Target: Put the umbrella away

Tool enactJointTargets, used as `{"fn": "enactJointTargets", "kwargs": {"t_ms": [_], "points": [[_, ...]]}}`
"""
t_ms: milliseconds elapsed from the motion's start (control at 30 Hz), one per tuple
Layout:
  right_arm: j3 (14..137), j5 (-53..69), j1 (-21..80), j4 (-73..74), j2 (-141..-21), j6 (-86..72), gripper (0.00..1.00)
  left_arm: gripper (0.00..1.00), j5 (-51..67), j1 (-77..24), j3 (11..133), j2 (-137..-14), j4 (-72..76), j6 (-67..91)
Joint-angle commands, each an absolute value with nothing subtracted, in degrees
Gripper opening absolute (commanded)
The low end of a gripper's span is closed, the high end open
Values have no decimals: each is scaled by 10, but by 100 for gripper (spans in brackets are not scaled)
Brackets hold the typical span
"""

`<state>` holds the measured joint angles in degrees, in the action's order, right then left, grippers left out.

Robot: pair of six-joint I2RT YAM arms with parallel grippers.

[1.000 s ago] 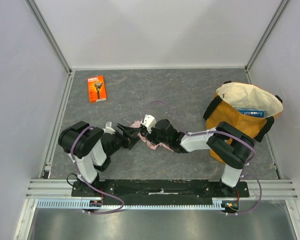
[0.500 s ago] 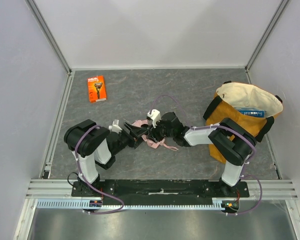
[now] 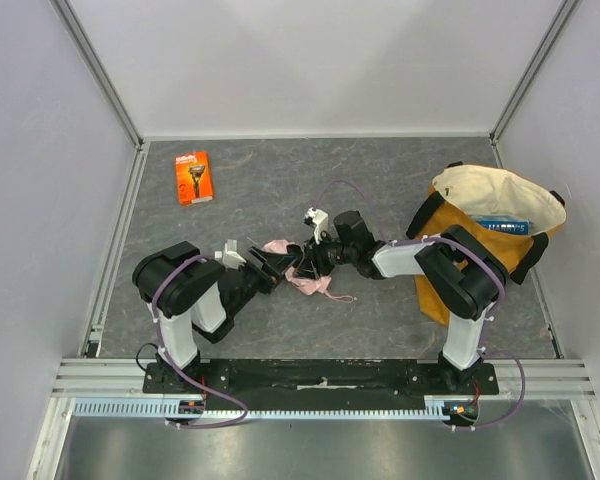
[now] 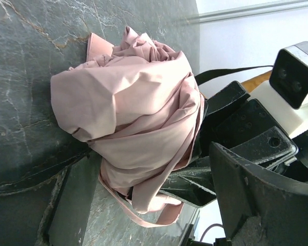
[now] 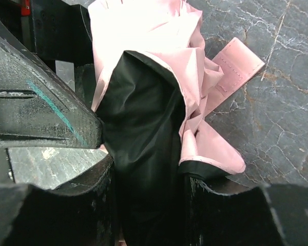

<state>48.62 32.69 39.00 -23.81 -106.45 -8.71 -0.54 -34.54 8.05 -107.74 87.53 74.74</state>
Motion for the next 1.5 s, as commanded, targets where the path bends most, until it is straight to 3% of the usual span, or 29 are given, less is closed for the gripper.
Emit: {"fn": "enactJointTargets", "kwargs": {"t_ms": [0, 233, 433, 600, 733, 933, 1000, 1167, 1433, 1467], "points": [[496, 440, 390, -210, -1078, -139, 0, 91, -107, -340, 44, -1128, 924, 680], [503, 479, 374, -235, -1070, -170, 0, 92, -105, -342, 39, -1116, 888, 719], [521, 504, 367, -243, -1070, -181, 0, 93, -113, -344, 31, -1012, 699, 753], [524, 514, 367, -251, -1079, -188, 0, 93, -114, -342, 89, -922, 582, 677], [521, 525, 367, -266, -1080, -199, 0, 91, -99, -343, 85, -967, 696, 671], [526, 541, 370, -279, -1088, -213, 0, 87, -83, -344, 75, -1129, 945, 707], [527, 544, 370, -276, -1092, -212, 0, 85, -72, -344, 84, -1148, 954, 703], [535, 545, 372, -262, -1098, -204, 0, 69, -59, -352, 101, -1122, 954, 666], [554, 503, 373, -194, -1085, -185, 0, 4, -42, -350, 104, -1068, 954, 644], [559, 479, 374, -168, -1080, -176, 0, 2, -40, -349, 104, -1062, 954, 647]]}}
